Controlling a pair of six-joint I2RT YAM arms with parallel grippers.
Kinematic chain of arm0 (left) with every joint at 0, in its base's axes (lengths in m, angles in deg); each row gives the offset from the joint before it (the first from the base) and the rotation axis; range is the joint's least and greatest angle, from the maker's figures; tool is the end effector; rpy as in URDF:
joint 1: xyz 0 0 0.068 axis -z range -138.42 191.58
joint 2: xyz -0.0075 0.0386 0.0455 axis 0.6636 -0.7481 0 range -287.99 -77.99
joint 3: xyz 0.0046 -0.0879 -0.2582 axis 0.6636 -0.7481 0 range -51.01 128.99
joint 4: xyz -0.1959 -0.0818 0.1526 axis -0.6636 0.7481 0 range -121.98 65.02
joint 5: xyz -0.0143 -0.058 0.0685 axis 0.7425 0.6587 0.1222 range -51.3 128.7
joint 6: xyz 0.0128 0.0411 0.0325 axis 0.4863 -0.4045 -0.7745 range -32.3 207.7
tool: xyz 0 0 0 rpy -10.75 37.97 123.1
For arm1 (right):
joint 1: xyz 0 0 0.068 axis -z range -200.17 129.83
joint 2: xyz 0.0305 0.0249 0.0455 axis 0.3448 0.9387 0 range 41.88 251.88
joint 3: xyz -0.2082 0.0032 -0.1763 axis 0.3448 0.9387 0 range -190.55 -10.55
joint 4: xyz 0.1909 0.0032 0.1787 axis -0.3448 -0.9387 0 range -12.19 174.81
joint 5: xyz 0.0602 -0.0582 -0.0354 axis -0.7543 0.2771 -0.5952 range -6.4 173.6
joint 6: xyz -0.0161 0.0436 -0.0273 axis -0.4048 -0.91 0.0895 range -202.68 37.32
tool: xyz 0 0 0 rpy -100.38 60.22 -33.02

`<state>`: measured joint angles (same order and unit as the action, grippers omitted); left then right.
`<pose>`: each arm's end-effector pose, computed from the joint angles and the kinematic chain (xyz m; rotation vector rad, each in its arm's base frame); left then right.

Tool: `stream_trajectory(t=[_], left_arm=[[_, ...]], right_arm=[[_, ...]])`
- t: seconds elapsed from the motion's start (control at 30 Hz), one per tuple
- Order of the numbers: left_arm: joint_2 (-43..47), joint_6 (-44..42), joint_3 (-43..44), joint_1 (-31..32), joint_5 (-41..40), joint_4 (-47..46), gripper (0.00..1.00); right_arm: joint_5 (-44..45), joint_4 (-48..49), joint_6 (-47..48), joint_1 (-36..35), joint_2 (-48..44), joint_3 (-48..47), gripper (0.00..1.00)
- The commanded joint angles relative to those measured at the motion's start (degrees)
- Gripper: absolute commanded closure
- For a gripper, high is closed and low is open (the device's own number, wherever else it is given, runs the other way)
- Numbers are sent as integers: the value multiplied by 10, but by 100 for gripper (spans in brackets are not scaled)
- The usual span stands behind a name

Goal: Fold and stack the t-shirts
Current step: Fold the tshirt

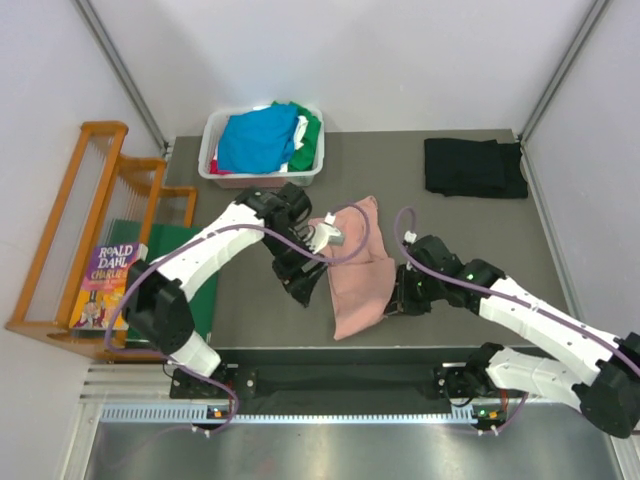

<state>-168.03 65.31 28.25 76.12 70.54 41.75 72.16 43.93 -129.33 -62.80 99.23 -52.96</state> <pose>0.2215 -0.1753 0.2869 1.4592 2.6054 -0.8618 0.1357 0.1346 0.2405 0.0118 2.7475 0.7890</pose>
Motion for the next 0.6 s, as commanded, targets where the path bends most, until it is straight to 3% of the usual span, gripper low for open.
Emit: stream_trajectory(t=[0.0, 0.03, 0.07, 0.17, 0.27, 0.43, 0.57], left_arm=[[-58, 6, 10, 32, 15, 0, 18], [-66, 7, 15, 35, 17, -3, 16], [-83, 8, 28, 37, 18, -5, 16], [-116, 23, 59, 38, 14, -33, 16], [-148, 41, 97, 37, -5, -61, 16], [-200, 119, 154, 9, -55, -153, 18], [-261, 174, 199, -30, -102, -190, 20]], right_arm=[[-20, -8, 10, -2, 29, -5, 71], [-19, -14, 12, -2, 36, -7, 66], [-20, -17, 15, -3, 43, -7, 52], [-11, -44, 22, 0, 53, -32, 31], [-15, -87, 39, 5, 65, -77, 15], [-10, -158, 82, 32, 83, -165, 0], [-1, -164, 113, 64, 95, -221, 0]])
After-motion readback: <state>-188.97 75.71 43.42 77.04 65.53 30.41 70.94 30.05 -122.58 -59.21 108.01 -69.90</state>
